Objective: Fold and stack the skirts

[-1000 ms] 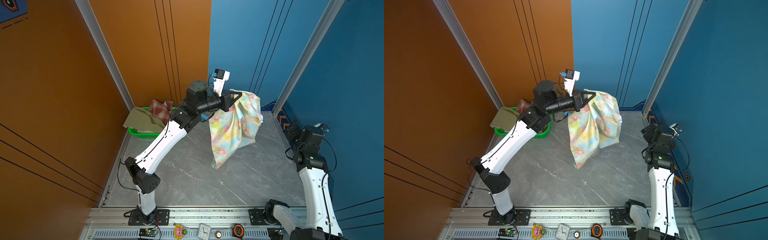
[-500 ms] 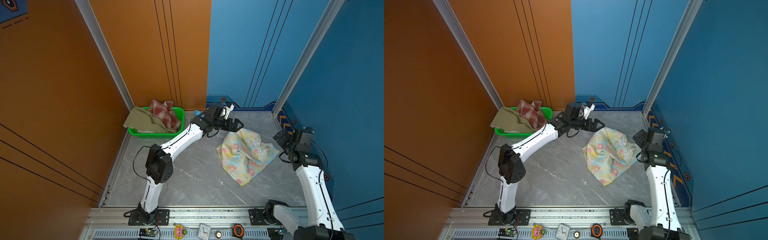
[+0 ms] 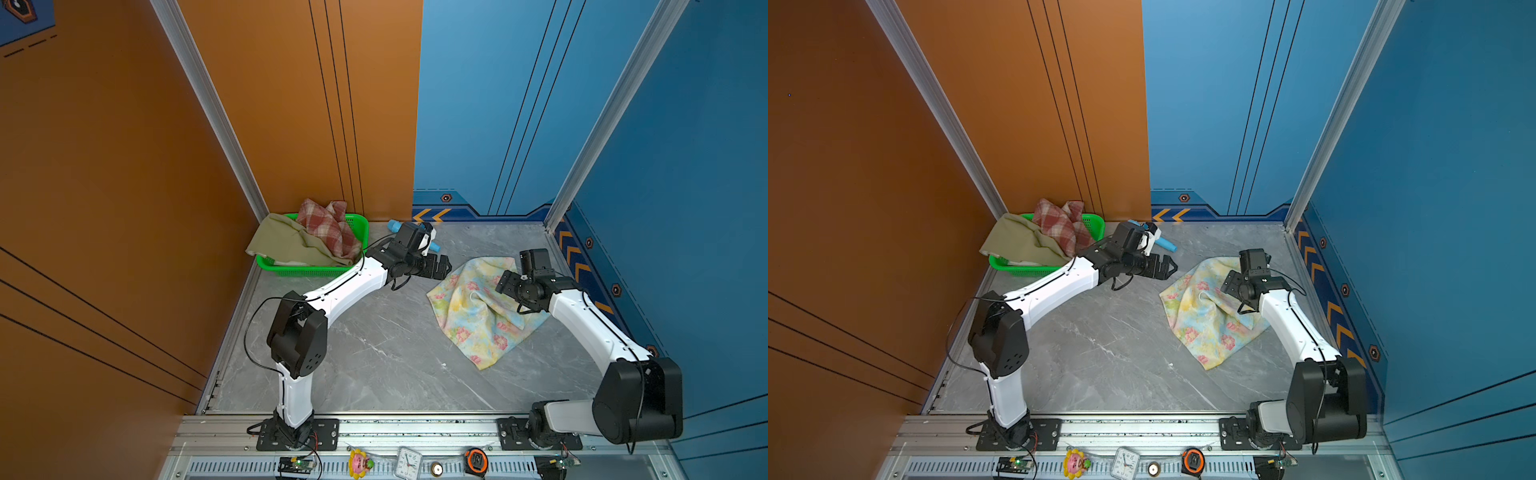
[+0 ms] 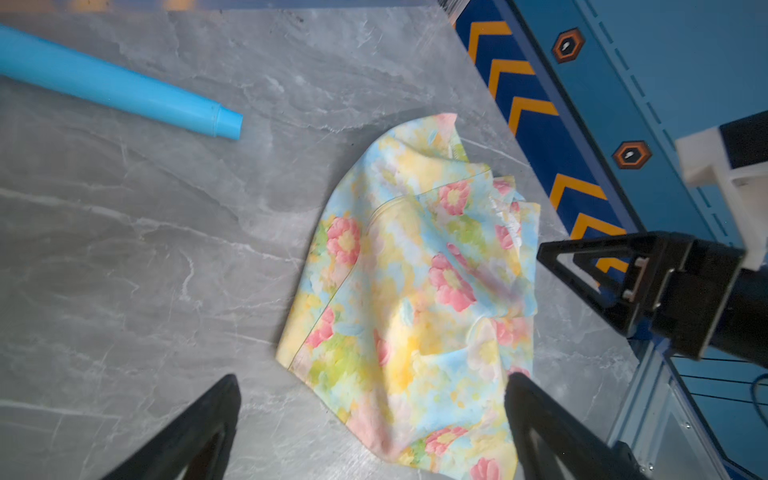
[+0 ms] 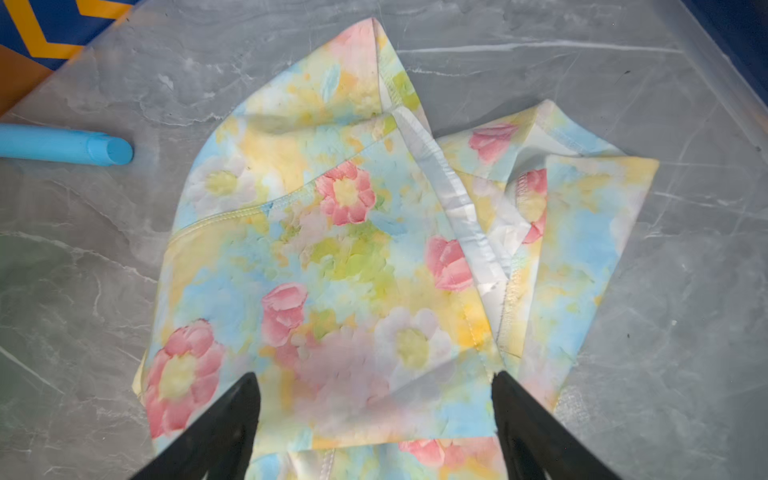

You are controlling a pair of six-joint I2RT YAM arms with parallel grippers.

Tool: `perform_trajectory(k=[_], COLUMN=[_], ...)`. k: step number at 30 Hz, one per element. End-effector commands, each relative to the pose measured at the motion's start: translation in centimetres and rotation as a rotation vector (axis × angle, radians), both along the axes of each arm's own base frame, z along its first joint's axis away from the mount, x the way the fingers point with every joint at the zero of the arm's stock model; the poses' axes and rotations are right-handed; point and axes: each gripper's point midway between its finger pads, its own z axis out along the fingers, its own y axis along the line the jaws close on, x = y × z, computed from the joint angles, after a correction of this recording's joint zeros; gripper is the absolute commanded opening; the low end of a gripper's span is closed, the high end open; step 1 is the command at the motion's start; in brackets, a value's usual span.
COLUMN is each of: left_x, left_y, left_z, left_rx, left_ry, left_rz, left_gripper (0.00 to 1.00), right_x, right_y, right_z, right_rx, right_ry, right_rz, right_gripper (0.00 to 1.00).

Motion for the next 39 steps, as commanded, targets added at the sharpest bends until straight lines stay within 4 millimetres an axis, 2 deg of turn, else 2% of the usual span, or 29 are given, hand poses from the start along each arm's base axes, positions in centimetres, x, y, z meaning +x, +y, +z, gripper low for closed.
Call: perform_trajectory(k=[1,7,12,13,14,16,18,19,27,30,32,35,39], left_x=[-0.3,-0.7,-0.4,-0.3,-0.2,0.0,0.2,0.2,-0.1,-0.2,-0.5,-0.6,-1.1], left_y=[1.5,2.5,3.2,3.2,3.1,2.9,2.4,2.2,0.5,-0.2,-0.4,-1.3,-1.5], left_z=[-1.6,-4.0,-6.0,-6.2,-6.4,-7.1,-7.8,-8.1,-11.0,-11.9,-12.8,-13.1,-13.8], left_rx=[0.052,0.089,0.102,0.092,0.080,0.063,0.036,0.026,-0.026,-0.075,-0.092,-0.126,-0.110], left_ry=[0.028,0.072,0.120,0.132,0.145,0.172,0.201,0.215,0.317,0.353,0.391,0.392,0.397], left_rz=[0.041,0.070,0.112,0.118,0.126,0.139,0.148,0.151,0.162,0.174,0.192,0.194,0.207], left_gripper=[1.00,1.00,0.99,0.99,0.99,0.98,0.98,0.98,0.92,0.87,0.79,0.74,0.72], right_x=[2.3,5.6,9.3,10.0,10.6,11.5,12.1,12.1,10.4,10.0,9.8,9.5,9.1], right_y=[-1.1,-2.9,-2.3,-2.3,-2.3,-1.9,-1.3,-1.3,-0.5,-0.5,-0.4,-0.6,-1.1], right_z=[0.6,-3.2,-5.4,-5.5,-5.6,-5.7,-5.2,-4.7,2.3,3.7,4.6,6.1,7.3], right_rx=[-0.029,-0.043,-0.014,-0.015,-0.014,-0.001,0.012,0.008,-0.065,-0.072,-0.066,-0.086,-0.103], right_ry=[-0.011,0.043,-0.011,-0.033,-0.051,-0.076,-0.112,-0.123,-0.247,-0.257,-0.274,-0.306,-0.327], right_rz=[-0.004,-0.005,0.037,0.041,0.045,0.066,0.101,0.104,0.100,0.084,0.081,0.072,0.054], right_gripper=[0.86,0.89,0.85,0.80,0.71,0.42,0.06,0.00,0.00,0.00,0.00,0.00,0.00])
